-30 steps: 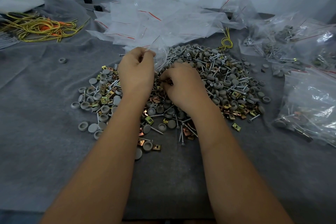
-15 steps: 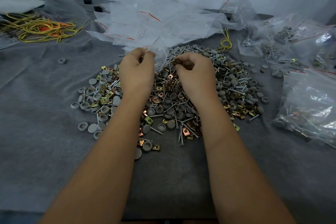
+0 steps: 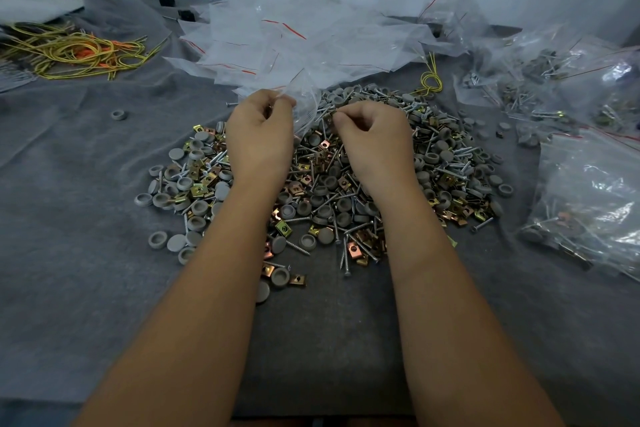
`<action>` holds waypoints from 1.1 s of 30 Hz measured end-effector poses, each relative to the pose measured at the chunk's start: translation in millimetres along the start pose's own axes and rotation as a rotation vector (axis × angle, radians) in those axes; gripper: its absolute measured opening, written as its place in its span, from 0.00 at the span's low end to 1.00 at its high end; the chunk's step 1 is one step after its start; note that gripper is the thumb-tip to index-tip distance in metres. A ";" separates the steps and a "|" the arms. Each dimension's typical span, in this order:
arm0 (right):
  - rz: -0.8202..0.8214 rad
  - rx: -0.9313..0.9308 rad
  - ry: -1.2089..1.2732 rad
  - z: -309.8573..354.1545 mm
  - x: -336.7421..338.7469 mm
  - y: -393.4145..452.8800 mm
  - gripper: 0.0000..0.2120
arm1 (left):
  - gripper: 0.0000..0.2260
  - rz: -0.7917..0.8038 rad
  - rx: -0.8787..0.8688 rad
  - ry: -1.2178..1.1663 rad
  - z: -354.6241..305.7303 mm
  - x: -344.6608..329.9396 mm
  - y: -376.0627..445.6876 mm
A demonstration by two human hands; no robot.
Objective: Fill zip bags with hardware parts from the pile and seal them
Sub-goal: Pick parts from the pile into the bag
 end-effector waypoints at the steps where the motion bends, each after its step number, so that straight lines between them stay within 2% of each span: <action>1: 0.000 -0.007 0.010 -0.4 -0.3 -0.3 0.04 | 0.08 0.001 -0.002 0.001 0.2 -0.1 -0.1; 9: -0.033 -0.022 0.133 -0.5 0.8 -0.8 0.09 | 0.08 -0.008 0.011 -0.019 1.9 0.1 0.2; 13: -0.042 0.037 0.095 2.1 3.1 -0.8 0.12 | 0.08 -0.008 0.017 -0.041 2.5 0.9 0.6; 15: -0.039 0.042 0.011 1.5 3.8 -1.2 0.11 | 0.08 -0.010 0.020 -0.042 2.1 1.1 0.4; 18: -0.006 0.076 -0.266 0.8 2.3 -1.8 0.19 | 0.08 -0.008 0.035 -0.062 2.7 0.8 0.2; 19: 0.016 0.106 -0.336 3.3 0.6 -2.2 0.18 | 0.08 -0.007 0.041 -0.065 3.1 0.7 0.5; 23: 0.168 0.238 -0.577 15.2 -14.5 -6.2 0.09 | 0.09 -0.023 0.012 -0.031 0.6 2.2 1.0; 26: 0.312 0.254 -0.782 13.9 -26.3 -10.9 0.08 | 0.09 -0.026 0.003 -0.018 0.8 2.2 2.3; 29: 0.388 0.209 -0.798 9.0 -28.6 -12.0 0.09 | 0.08 -0.019 0.022 -0.035 2.3 1.8 1.7; 33: 0.364 0.214 -0.767 9.6 -28.5 -11.4 0.10 | 0.09 -0.012 0.011 -0.032 0.0 0.8 0.5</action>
Point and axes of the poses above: each hand's wrist, its own y-axis towards the middle knuckle, its own x-axis out of the back of the hand, z = x × y, the point moved 6 cm from there along y, towards the middle knuckle, and after that the axes turned 4 degrees about z, right-handed, at the moved point
